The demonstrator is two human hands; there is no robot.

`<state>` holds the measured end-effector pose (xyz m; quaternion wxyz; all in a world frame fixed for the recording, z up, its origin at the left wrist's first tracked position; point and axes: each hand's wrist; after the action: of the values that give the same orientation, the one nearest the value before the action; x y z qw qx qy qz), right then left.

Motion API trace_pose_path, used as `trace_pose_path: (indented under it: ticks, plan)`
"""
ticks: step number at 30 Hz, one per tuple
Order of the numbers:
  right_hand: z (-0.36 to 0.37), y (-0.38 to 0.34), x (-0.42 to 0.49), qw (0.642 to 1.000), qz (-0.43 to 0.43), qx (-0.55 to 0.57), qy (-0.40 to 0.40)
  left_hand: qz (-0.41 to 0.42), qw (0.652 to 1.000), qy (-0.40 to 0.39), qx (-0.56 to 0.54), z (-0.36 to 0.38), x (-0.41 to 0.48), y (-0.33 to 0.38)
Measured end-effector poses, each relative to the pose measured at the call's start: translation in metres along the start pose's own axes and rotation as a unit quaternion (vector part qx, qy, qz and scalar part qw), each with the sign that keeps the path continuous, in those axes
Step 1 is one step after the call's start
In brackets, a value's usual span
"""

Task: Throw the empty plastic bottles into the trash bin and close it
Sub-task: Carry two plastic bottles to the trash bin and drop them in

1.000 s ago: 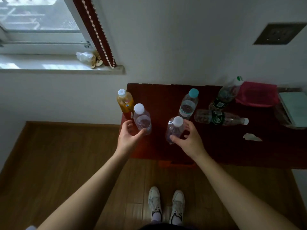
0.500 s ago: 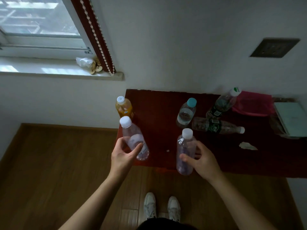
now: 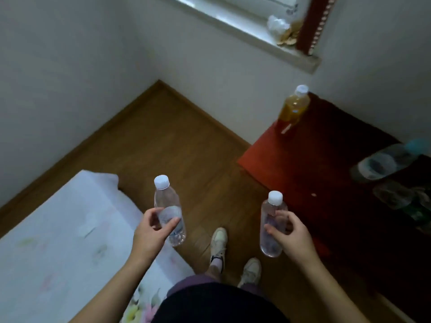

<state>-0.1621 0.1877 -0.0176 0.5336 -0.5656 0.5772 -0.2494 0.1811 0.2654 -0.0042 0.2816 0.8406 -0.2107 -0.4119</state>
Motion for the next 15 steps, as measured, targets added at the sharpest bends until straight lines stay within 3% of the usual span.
trace_pose_path:
  ticks: [5,9,15]
  plan:
    - [0.084,-0.061,0.045,0.988,-0.084,-0.042,-0.121,-0.093,0.983,0.146,-0.065,-0.082,-0.026,-0.081]
    - [0.146,-0.119,0.070,0.965,-0.154,-0.069,-0.200,-0.168,0.941,0.234,-0.176,-0.126,-0.039,-0.127]
    - [0.215,-0.161,0.112,0.943,-0.204,-0.122,-0.232,-0.208,0.913,0.268,-0.228,-0.159,-0.004,-0.145]
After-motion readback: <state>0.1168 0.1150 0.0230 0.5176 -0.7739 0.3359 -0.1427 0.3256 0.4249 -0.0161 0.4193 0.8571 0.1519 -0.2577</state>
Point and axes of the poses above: each hand's wrist, its own x-axis towards the middle knuckle, its own z-axis out of the palm, y = z × x, and after that the axes turned 14 degrees about -z, right-handed
